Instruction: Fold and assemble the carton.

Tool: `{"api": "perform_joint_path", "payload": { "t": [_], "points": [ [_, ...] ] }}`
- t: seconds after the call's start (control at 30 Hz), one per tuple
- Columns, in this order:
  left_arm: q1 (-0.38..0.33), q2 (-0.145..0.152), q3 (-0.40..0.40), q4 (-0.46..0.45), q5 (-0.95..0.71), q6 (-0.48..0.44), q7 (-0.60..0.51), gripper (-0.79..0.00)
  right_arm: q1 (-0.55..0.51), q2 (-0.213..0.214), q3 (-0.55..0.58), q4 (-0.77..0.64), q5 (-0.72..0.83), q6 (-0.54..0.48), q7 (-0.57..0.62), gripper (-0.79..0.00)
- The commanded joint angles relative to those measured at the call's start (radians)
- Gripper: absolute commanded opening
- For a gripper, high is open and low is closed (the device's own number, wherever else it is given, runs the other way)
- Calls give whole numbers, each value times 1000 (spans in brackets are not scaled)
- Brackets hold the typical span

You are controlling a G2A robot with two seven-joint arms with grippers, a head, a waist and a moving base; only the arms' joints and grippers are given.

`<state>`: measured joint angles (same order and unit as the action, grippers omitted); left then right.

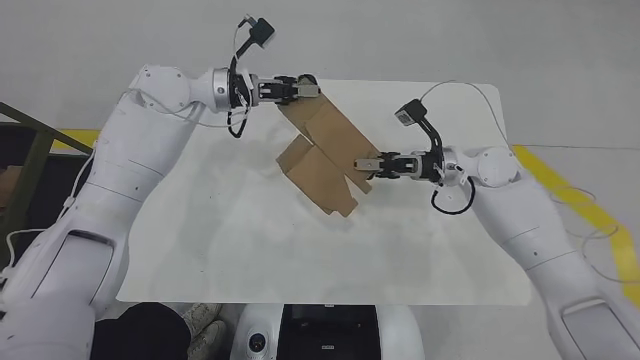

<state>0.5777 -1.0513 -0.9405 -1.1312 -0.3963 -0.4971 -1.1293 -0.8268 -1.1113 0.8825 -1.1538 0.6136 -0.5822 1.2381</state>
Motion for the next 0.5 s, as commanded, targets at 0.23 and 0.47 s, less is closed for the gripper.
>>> {"api": "perform_joint_path", "payload": {
  "t": [0.23, 0.47],
  "points": [
    [86, 30, -129, -41, 34, -50, 159, 0, -8, 5, 26, 45, 110, 30, 30, -785],
    [250, 68, -245, -195, 167, 31, 307, 0, -69, 28, 99, -33, 8, 94, -112, -785]
  ]
}}
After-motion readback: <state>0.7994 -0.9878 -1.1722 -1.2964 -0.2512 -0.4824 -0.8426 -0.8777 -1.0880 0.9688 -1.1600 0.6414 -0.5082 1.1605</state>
